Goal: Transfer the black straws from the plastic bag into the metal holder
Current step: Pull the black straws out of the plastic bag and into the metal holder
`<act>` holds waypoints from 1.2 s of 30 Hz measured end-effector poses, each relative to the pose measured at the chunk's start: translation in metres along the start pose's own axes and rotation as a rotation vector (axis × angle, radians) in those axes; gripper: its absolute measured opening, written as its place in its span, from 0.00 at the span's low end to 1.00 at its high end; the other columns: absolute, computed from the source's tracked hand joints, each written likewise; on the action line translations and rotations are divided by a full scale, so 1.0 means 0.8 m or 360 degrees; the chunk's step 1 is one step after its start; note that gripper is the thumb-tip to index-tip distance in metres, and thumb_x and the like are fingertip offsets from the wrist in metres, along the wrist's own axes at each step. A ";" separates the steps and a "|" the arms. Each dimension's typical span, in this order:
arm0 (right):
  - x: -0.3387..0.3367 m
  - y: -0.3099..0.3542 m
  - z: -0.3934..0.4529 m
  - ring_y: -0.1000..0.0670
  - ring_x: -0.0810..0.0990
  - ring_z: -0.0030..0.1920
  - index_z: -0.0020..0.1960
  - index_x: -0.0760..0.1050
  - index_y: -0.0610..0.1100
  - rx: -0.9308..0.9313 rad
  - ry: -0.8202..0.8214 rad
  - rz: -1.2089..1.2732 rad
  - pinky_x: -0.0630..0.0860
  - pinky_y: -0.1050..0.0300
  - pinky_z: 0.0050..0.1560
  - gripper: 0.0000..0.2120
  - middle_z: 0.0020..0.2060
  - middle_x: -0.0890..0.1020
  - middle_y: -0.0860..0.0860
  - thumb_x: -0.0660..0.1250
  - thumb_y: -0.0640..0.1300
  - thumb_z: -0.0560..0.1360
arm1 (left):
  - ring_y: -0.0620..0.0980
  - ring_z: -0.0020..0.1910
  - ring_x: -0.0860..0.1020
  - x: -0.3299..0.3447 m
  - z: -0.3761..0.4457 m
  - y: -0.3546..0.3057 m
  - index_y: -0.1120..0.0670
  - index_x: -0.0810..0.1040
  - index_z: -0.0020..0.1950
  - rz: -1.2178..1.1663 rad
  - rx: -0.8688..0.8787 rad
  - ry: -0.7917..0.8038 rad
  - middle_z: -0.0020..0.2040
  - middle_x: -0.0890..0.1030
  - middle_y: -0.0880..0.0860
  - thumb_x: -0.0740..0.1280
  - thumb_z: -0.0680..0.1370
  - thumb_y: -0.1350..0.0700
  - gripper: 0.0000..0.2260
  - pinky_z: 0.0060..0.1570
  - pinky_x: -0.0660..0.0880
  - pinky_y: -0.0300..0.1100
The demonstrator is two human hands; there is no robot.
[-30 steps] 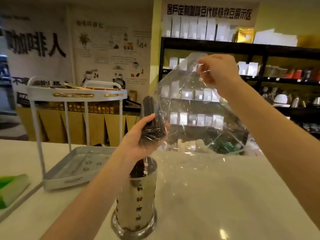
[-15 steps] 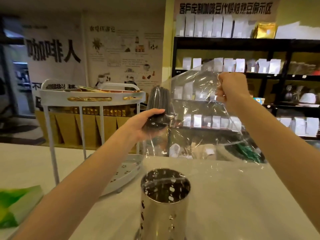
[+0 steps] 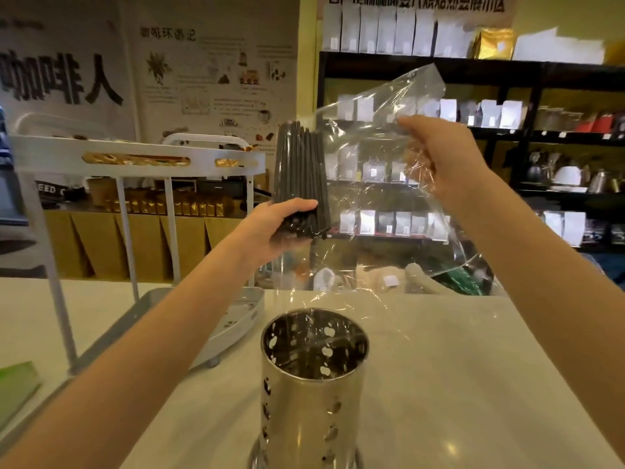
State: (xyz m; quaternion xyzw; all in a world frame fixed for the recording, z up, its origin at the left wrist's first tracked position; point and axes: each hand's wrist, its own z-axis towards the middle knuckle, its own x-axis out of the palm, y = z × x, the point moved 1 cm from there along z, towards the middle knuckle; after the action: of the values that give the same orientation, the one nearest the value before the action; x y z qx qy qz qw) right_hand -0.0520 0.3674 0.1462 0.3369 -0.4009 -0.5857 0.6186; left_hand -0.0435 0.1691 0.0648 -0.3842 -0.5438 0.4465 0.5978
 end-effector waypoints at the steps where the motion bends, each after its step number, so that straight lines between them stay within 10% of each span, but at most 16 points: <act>1: 0.000 0.001 -0.003 0.56 0.65 0.24 0.44 0.77 0.42 -0.0019 0.0025 0.0034 0.63 0.66 0.22 0.04 0.30 0.70 0.51 0.67 0.43 0.73 | 0.50 0.38 0.83 -0.001 -0.002 -0.001 0.59 0.72 0.56 0.0025 0.0031 0.0006 0.45 0.81 0.56 0.69 0.70 0.62 0.16 0.31 0.80 0.41; 11: -0.010 0.015 -0.033 0.57 0.59 0.18 0.36 0.68 0.45 -0.0106 0.0153 0.0343 0.56 0.65 0.16 0.10 0.17 0.66 0.56 0.65 0.40 0.74 | 0.51 0.42 0.83 0.006 -0.024 -0.005 0.58 0.70 0.57 0.0145 0.0236 0.0011 0.48 0.80 0.57 0.71 0.68 0.63 0.20 0.45 0.81 0.48; 18: -0.028 0.008 -0.052 0.56 0.60 0.18 0.42 0.71 0.42 -0.0189 0.0072 0.0253 0.56 0.65 0.18 0.07 0.19 0.66 0.54 0.68 0.43 0.73 | 0.41 0.32 0.82 0.013 -0.047 -0.004 0.52 0.72 0.49 0.0262 0.0476 0.0019 0.45 0.79 0.51 0.69 0.69 0.64 0.13 0.31 0.78 0.34; 31: -0.040 -0.001 -0.070 0.57 0.62 0.19 0.37 0.74 0.47 -0.0330 -0.0029 0.0093 0.61 0.67 0.18 0.07 0.21 0.67 0.54 0.67 0.44 0.74 | 0.52 0.51 0.79 0.014 -0.081 0.002 0.48 0.71 0.53 0.0464 0.0667 -0.0114 0.49 0.79 0.51 0.72 0.67 0.62 0.20 0.53 0.76 0.50; 36: -0.041 -0.003 -0.077 0.57 0.62 0.17 0.37 0.73 0.47 -0.0372 -0.0050 0.0090 0.60 0.66 0.17 0.07 0.16 0.67 0.56 0.67 0.45 0.74 | 0.52 0.48 0.81 0.013 -0.089 0.002 0.47 0.71 0.55 0.0481 0.0811 -0.0014 0.51 0.80 0.58 0.71 0.67 0.64 0.21 0.41 0.80 0.42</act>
State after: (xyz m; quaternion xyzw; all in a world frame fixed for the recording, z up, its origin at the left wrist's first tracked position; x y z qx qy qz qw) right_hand 0.0020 0.3964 0.1129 0.2418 -0.3490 -0.6160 0.6635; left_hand 0.0271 0.1810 0.0583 -0.2964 -0.3534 0.6541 0.5995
